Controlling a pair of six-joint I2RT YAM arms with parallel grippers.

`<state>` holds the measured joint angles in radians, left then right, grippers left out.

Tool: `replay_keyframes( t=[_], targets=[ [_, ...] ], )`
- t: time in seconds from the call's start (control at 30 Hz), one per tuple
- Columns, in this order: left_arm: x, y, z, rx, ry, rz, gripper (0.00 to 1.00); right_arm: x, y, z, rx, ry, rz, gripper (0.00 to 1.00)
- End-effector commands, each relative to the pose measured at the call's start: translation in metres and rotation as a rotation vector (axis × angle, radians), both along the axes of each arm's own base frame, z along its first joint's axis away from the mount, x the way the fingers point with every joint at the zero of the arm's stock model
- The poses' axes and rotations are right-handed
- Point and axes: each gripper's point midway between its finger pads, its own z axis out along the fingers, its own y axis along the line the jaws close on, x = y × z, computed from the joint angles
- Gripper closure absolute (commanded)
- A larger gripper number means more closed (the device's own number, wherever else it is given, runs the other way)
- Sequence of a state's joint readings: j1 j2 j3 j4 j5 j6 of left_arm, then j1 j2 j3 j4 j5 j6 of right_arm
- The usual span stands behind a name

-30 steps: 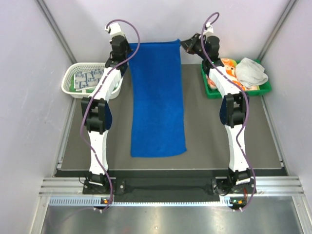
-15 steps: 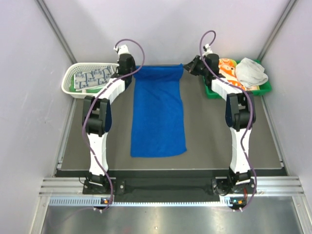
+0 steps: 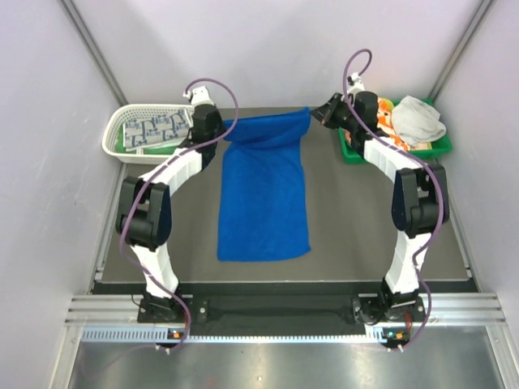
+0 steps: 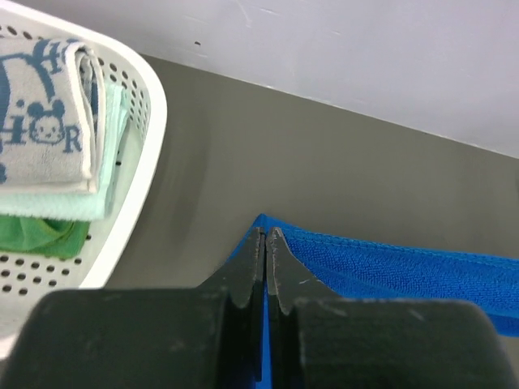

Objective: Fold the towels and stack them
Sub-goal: Fold the towel

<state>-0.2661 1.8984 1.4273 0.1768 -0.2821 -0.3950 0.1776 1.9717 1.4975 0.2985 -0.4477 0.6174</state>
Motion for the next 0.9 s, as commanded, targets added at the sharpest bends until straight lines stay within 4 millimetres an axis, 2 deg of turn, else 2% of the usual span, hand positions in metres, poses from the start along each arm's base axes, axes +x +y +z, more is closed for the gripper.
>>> replay_keyframes(
  t=[0.0,0.13,0.17,0.2,0.33,0.37,0.47,0.53,0.57,0.63,0.67,0.73,0.77,0.87],
  targets=[
    [-0.012,0.019,0.04,-0.023,-0.104,0.074,1.0,-0.011,-0.016,0.035,-0.021,-0.091,-0.025,1.0],
    [-0.028,0.022,0.052,-0.023,-0.12,0.077,1.0,-0.024,-0.017,0.033,-0.026,-0.08,-0.021,1.0],
    [-0.034,0.022,0.063,-0.027,-0.139,0.076,1.0,-0.027,-0.017,0.039,-0.025,-0.087,-0.023,1.0],
    [-0.039,0.021,0.062,-0.019,-0.136,0.073,1.0,-0.03,-0.016,0.038,-0.027,-0.085,-0.023,1.0],
    [-0.049,0.02,0.082,0.0,-0.167,0.07,1.0,-0.033,-0.017,0.051,-0.028,-0.103,-0.029,1.0],
    [-0.049,0.021,0.086,0.002,-0.174,0.073,1.0,-0.032,-0.017,0.053,-0.027,-0.104,-0.03,1.0],
    [-0.043,0.02,0.108,0.018,-0.203,0.069,1.0,-0.024,-0.018,0.077,-0.021,-0.152,-0.045,1.0],
    [-0.039,0.021,0.112,0.038,-0.206,0.068,1.0,-0.018,-0.019,0.088,-0.017,-0.17,-0.056,1.0],
    [-0.035,0.02,0.127,0.043,-0.23,0.067,1.0,-0.013,-0.018,0.1,-0.013,-0.191,-0.06,1.0],
    [-0.029,0.02,0.13,0.056,-0.23,0.07,1.0,-0.007,-0.018,0.11,-0.018,-0.209,-0.067,1.0],
    [-0.026,0.018,0.143,0.059,-0.252,0.066,1.0,-0.002,-0.019,0.123,-0.019,-0.235,-0.077,1.0],
    [-0.02,0.017,0.144,0.068,-0.246,0.063,1.0,0.001,-0.019,0.131,-0.029,-0.246,-0.088,1.0],
    [-0.018,0.016,0.155,0.067,-0.267,0.064,1.0,0.003,-0.019,0.139,-0.028,-0.26,-0.09,1.0],
    [-0.014,0.016,0.16,0.076,-0.271,0.064,1.0,0.003,-0.019,0.14,-0.035,-0.26,-0.086,1.0]
  ],
)
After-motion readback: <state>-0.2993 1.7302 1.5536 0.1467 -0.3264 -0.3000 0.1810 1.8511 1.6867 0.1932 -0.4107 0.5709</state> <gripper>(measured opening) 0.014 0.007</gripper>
